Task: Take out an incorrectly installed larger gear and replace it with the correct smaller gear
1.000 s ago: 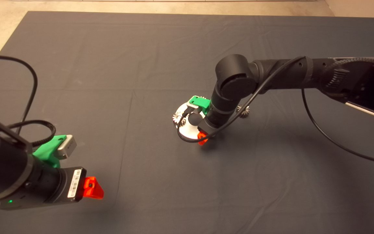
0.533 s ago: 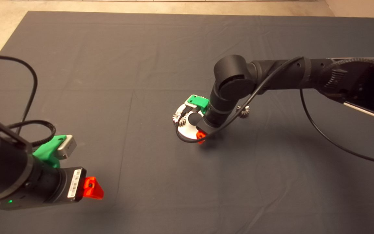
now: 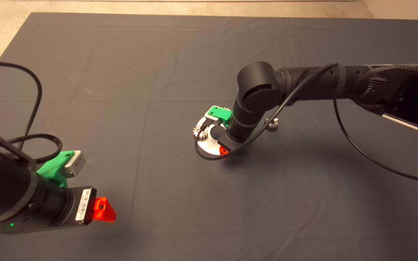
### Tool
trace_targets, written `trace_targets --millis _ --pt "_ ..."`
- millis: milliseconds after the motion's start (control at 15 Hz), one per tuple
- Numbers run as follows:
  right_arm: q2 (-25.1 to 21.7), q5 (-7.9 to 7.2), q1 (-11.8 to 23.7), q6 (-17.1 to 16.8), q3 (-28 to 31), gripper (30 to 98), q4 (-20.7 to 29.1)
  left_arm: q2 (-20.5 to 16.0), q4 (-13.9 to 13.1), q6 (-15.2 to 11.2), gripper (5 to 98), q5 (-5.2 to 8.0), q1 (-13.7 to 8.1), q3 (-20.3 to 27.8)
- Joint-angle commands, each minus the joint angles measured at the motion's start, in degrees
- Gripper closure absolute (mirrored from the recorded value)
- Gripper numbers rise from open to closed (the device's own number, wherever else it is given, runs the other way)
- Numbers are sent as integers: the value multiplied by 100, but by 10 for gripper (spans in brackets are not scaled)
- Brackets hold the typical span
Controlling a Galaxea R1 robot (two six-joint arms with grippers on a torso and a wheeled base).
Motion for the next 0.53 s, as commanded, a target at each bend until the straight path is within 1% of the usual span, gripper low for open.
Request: trace_targets --millis 0,67,200,333,467 --pt "89 -730 33 -29 -45 466 -195 -19 -117 29 59 703 -47 89" --pt "89 -730 24 -38 -69 483 -202 -19 -117 29 59 703 -47 89" --pt "81 -730 24 -65 -69 483 -210 -20 -117 29 59 718 -47 97" --pt "81 -730 -11 -244 -69 483 -262 -23 -125 29 59 729 -47 97" --pt "63 -730 -20 -267 -61 484 -386 -28 -125 29 59 729 -47 97"
